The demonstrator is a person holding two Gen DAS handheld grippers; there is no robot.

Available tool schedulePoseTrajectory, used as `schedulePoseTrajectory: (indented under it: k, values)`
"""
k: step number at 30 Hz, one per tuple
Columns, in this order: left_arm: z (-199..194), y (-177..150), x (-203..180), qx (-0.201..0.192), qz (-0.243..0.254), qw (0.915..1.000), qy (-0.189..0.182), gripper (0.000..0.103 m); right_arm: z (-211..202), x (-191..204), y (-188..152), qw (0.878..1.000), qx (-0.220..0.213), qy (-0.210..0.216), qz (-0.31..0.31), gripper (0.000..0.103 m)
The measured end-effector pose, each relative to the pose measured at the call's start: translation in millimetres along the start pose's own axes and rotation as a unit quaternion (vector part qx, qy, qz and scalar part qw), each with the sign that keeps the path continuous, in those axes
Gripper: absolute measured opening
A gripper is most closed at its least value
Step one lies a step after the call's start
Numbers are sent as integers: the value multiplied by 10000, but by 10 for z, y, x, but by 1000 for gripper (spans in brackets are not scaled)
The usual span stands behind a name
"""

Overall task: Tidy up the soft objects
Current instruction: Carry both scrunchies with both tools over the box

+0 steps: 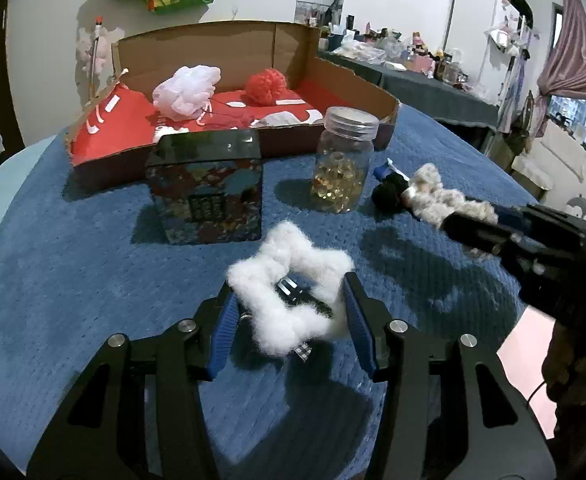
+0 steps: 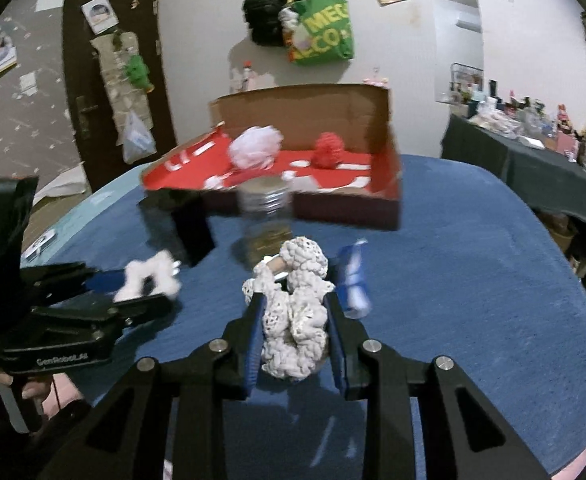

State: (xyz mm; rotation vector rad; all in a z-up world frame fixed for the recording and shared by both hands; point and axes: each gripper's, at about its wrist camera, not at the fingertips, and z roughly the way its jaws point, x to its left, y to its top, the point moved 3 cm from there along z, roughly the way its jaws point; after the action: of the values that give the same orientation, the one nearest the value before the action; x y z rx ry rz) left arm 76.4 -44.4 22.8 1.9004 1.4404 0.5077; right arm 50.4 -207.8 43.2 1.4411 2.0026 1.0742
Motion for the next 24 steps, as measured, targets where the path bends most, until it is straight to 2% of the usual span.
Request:
schedulePoseTrajectory:
  k: [5,12,18,24]
  values:
    - [-88,-53,59,-45,16,10000,-1,48,31,225,-52,9998,52,141,-117,31]
    - [-142,-95,143,-75,-53,10000,15,48,59,330,-75,9996,114,182,-195,31]
    - [-138,-118,253,-14,-114,9998,139,48,95,255,-90,9995,205,-10,-243,31]
    - [-153,-57,457,123,-85,9995,269,48,133,73,-3,9968,314,-462,-569,31]
